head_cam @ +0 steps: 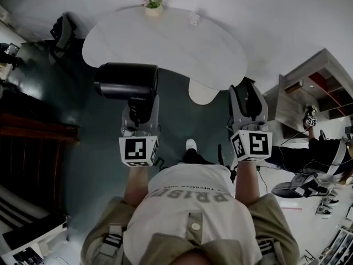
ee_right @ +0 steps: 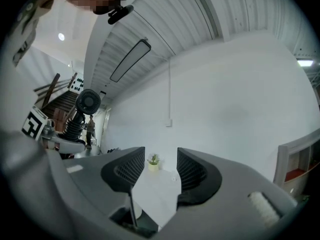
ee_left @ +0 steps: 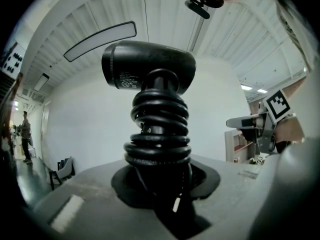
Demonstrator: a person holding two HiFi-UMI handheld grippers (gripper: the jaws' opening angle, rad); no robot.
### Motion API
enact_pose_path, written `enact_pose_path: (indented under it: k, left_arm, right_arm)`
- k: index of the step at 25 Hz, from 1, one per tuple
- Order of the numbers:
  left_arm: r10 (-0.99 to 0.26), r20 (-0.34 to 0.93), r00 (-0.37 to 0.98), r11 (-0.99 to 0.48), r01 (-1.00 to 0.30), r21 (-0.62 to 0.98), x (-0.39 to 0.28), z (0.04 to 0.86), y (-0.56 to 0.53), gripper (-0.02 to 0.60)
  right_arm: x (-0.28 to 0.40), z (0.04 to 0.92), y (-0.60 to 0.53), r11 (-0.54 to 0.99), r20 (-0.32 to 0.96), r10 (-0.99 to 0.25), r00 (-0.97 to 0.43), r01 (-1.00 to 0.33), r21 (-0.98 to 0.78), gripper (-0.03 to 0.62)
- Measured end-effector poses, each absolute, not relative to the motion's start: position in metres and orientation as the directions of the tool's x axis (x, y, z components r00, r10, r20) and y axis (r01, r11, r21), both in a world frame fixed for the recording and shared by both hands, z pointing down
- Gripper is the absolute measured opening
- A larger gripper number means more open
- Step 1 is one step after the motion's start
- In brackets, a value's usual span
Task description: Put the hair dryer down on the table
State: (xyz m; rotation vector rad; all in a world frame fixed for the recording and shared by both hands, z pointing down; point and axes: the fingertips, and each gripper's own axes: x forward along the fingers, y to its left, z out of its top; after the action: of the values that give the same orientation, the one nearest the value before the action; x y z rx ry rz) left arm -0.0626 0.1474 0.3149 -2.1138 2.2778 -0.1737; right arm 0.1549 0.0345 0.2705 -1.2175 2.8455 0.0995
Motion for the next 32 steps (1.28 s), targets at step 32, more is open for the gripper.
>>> enact_pose_path:
  k: [32]
  left_arm:
    - [-0.989, 0.125, -0.074, 0.061, -0.992, -0.11, -0.128, 0.338, -0.011, 0.133]
  right_arm:
    - [0.096, 0.308, -0.124, 0.683, 0.027, -0.73, -0.683, -0.73, -0.01, 0.204]
